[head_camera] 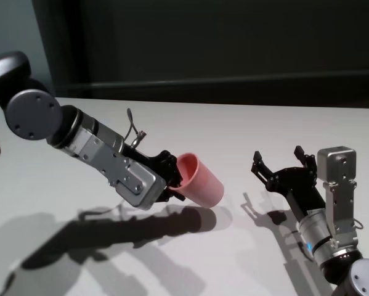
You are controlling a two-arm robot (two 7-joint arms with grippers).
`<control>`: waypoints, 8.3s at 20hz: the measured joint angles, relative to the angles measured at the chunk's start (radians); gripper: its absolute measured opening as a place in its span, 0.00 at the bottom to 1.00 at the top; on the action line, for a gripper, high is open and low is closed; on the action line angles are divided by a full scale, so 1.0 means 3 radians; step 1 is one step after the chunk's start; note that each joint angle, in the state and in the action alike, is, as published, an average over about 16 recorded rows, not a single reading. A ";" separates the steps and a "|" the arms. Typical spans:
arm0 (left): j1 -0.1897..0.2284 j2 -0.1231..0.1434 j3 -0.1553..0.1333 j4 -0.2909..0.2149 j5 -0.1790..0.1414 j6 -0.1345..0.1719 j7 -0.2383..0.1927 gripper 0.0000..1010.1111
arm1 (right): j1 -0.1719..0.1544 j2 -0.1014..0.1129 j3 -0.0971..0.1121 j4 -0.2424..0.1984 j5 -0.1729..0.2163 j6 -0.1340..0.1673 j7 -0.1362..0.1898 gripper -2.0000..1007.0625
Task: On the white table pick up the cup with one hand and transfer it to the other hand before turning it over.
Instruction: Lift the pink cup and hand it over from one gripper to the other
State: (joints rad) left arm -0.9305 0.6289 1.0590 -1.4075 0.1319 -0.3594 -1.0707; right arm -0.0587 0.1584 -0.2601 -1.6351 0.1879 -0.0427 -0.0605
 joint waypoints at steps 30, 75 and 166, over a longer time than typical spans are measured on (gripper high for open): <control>0.1143 -0.0137 -0.1124 0.0093 -0.2330 0.0552 0.0536 0.04 | 0.0000 0.0000 0.0000 0.0000 0.0000 0.0000 0.0000 0.99; 0.1082 -0.0153 -0.1310 -0.0058 -0.2398 0.0587 0.0261 0.04 | 0.0000 0.0000 0.0000 0.0000 0.0000 0.0000 0.0000 0.99; 0.1082 -0.0165 -0.1315 -0.0041 -0.2413 0.0563 0.0282 0.04 | 0.0052 -0.0395 0.0277 -0.0079 0.2051 -0.0073 0.1375 0.99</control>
State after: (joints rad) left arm -0.6057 0.5794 0.6646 -1.4197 -0.5921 -0.1904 -0.9861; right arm -0.0430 0.0398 -0.1770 -1.6589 0.8031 -0.0645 0.3520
